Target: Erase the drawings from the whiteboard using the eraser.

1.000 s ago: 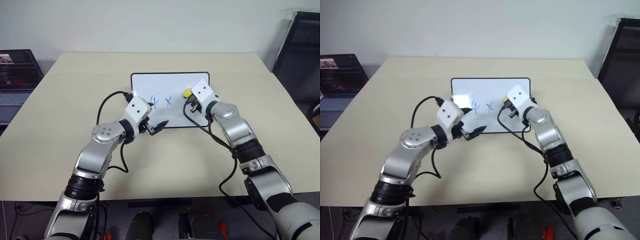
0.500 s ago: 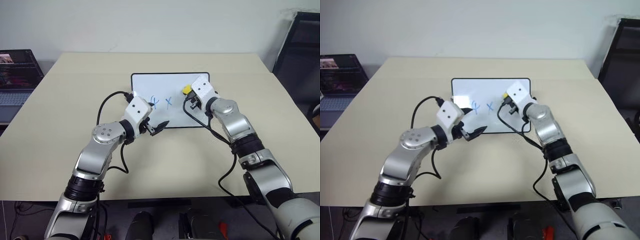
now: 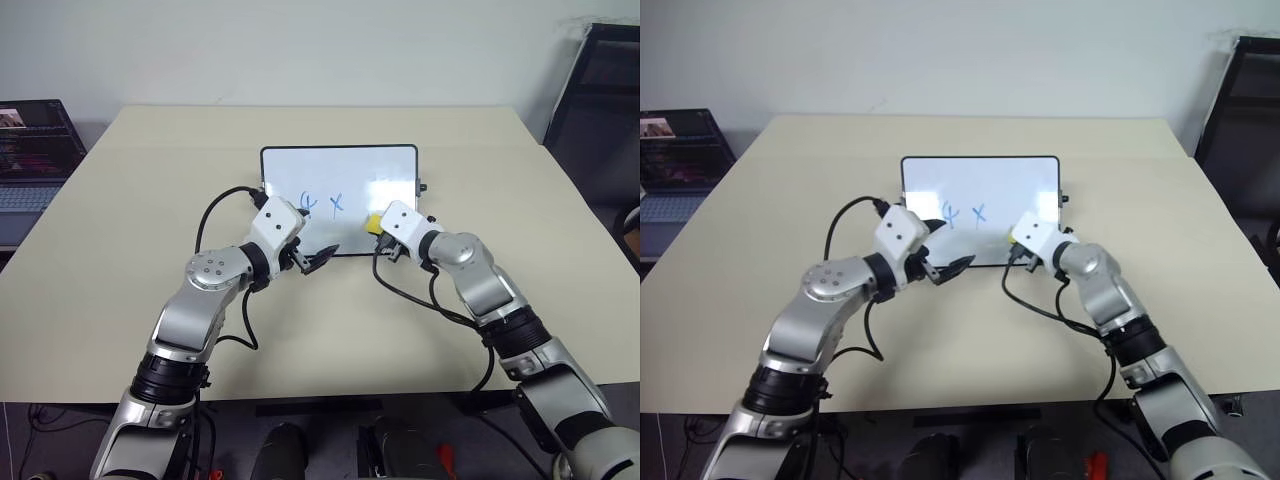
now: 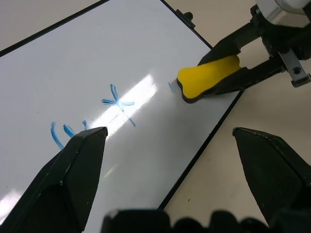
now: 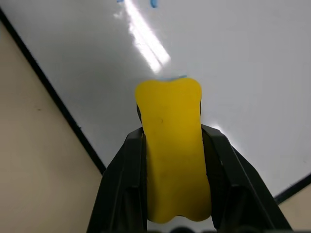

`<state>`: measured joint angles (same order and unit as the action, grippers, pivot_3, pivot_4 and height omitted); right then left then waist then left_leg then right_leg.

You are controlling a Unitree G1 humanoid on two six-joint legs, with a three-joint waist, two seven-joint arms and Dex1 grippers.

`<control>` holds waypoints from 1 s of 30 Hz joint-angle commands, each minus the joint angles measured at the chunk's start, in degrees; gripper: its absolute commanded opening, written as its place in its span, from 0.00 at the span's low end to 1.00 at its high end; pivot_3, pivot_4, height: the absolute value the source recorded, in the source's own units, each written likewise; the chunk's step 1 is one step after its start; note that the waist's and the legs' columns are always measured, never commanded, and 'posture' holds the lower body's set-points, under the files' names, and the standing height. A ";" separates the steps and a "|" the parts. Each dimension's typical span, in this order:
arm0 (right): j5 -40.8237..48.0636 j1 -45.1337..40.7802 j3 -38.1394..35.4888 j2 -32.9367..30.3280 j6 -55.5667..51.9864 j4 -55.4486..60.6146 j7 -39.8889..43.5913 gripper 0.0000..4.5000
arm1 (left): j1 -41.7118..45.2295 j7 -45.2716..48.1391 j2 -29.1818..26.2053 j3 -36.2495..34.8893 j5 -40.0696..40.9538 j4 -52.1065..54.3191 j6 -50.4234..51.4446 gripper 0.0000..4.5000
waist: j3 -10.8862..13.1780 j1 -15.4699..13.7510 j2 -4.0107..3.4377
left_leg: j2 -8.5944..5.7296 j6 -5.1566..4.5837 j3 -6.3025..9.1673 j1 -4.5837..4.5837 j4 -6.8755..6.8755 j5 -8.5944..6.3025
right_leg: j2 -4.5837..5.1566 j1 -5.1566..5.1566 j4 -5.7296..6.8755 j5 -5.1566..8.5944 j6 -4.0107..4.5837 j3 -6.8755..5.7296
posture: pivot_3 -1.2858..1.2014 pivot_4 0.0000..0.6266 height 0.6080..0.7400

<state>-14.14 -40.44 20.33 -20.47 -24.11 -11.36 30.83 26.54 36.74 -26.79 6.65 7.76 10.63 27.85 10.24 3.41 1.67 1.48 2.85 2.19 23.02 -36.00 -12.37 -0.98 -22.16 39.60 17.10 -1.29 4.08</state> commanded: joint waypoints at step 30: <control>14.00 7.02 -13.79 6.84 -3.47 16.52 -2.02 0.25 | -4.85 -5.63 -0.73 -7.36 1.68 3.88 5.00 1.00 | 0.02 -0.29 0.00 | -0.02 0.01 0.31 0.31 0.04 -0.02 | 0.04 -0.11 -0.29 -0.14 0.24 -0.09 | 0.52 0.24 1.00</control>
<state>-2.92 -34.40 8.41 -13.76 -26.23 0.88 28.18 22.13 32.41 -27.25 1.46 8.84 11.57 32.42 10.26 3.12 1.67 1.46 2.86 2.55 23.36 -35.97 -12.39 -0.94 -22.26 39.29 16.96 -1.06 3.98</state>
